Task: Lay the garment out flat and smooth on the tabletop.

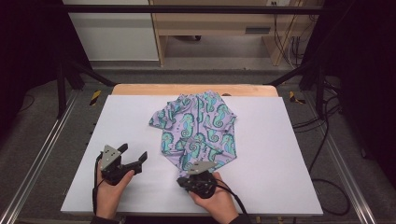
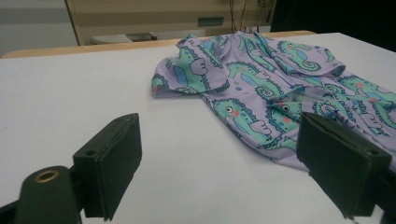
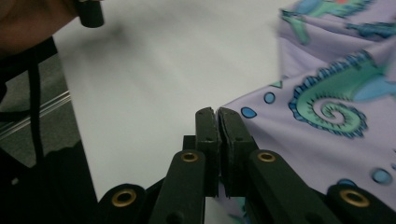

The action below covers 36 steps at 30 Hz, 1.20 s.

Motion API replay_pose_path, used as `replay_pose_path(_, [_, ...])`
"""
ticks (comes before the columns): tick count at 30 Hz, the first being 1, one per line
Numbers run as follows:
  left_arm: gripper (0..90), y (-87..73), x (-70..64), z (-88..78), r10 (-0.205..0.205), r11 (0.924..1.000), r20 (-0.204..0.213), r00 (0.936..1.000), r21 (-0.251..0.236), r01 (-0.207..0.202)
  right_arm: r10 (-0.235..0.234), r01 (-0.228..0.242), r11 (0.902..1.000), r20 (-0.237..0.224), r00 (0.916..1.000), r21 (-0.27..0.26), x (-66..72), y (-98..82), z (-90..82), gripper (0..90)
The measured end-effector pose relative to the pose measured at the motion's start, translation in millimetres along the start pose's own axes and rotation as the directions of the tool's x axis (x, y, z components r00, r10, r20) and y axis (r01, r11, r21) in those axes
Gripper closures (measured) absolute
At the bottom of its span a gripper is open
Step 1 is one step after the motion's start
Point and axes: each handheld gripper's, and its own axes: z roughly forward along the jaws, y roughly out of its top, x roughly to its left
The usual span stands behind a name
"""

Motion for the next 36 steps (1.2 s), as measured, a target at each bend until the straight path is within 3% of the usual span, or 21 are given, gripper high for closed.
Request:
replay_pose_path(2, [15.7, 1.0, -0.8, -0.7, 0.001, 1.0, 0.006, 1.0, 0.009, -0.001, -0.011, 0.011, 0.9999, -0.029, 0.9995, 0.01, 7.4, 5.5, 12.9, 86.8])
replay_pose_path(5, [17.2, 2.2, -3.3, -1.0, 0.002, 0.9995, 0.023, 0.9997, 0.033, -0.003, -0.019, 0.019, 0.9997, -0.022, 0.9996, 0.016, 10.4, 8.7, 21.4, 80.4])
replay_pose_path(11, [21.3, 4.0, -19.3, 3.2, 0.021, 0.9962, 0.087, 0.996, 0.082, -0.028, -0.021, 0.021, 0.9998, 0.01, 0.9997, -0.007, 5.5, 6.0, -3.9, 63.8])
replay_pose_path(15, [27.6, 2.3, -40.3, 8.1, 0.06, 0.9881, 0.144, 0.9877, 0.132, -0.079, -0.009, 0.013, 0.9992, 0.088, 0.996, -0.038, -10.5, 0.3, -30.1, 57.5])
replay_pose_path(19, [38.3, -3.3, -62.8, 16.8, 0.074, 0.969, 0.23, 0.9703, 0.213, -0.124, 0.042, -0.031, 0.9961, 0.136, 0.9898, -0.083, -30.7, -10.1, -51.7, 52.4])
replay_pose_path(24, [53.6, -11.0, -76.5, 33.7, 0.036, 0.9477, 0.286, 0.9574, 0.294, -0.124, 0.093, -0.067, 0.9871, 0.18, 0.9793, -0.145, -50.3, -25.6, -76.8, 50.6])
replay_pose_path(26, [61.6, -12.9, -82.3, 40.5, 0.043, 0.936, 0.321, 0.9461, 0.318, -0.15, 0.097, -0.067, 0.9857, 0.193, 0.9765, -0.155, -56.6, -31.8, -85.6, 49.8])
replay_pose_path(28, [66.6, -13.2, -86.6, 44.4, 0.049, 0.9323, 0.319, 0.9464, 0.325, -0.158, 0.11, -0.072, 0.9808, 0.209, 0.9717, -0.181, -62.9, -38.2, -94.5, 49.6])
replay_pose_path(29, [70.7, -13.1, -87.9, 45.9, 0.043, 0.9313, 0.332, 0.9421, 0.328, -0.158, 0.115, -0.072, 0.9776, 0.217, 0.9692, -0.198, -65.6, -41.0, -97.6, 49.6])
replay_pose_path(30, [72.1, -13.1, -90.7, 48.4, 0.048, 0.9254, 0.348, 0.9361, 0.337, -0.173, 0.121, -0.075, 0.9756, 0.222, 0.9675, -0.207, -67.4, -43.3, -99.4, 49.6])
replay_pose_path(32, [79.4, -13.3, -94.6, 50.1, 0.09, 0.9085, 0.347, 0.9336, 0.355, -0.22, 0.136, -0.082, 0.9711, 0.237, 0.9619, -0.224, -71.8, -49.1, -102.4, 49.6])
replay_pose_path(34, [88.8, -12.5, -94.0, 47.5, 0.077, 0.9123, 0.358, 0.9305, 0.351, -0.21, 0.149, -0.089, 0.9686, 0.254, 0.9557, -0.232, -76.6, -54.9, -103.2, 49.6])
replay_pose_path(36, [89.7, -11.1, -91.8, 42.3, 0.077, 0.9137, 0.357, 0.9308, 0.349, -0.209, 0.158, -0.096, 0.968, 0.267, 0.9506, -0.232, -79.1, -59.2, -102.4, 49.6])
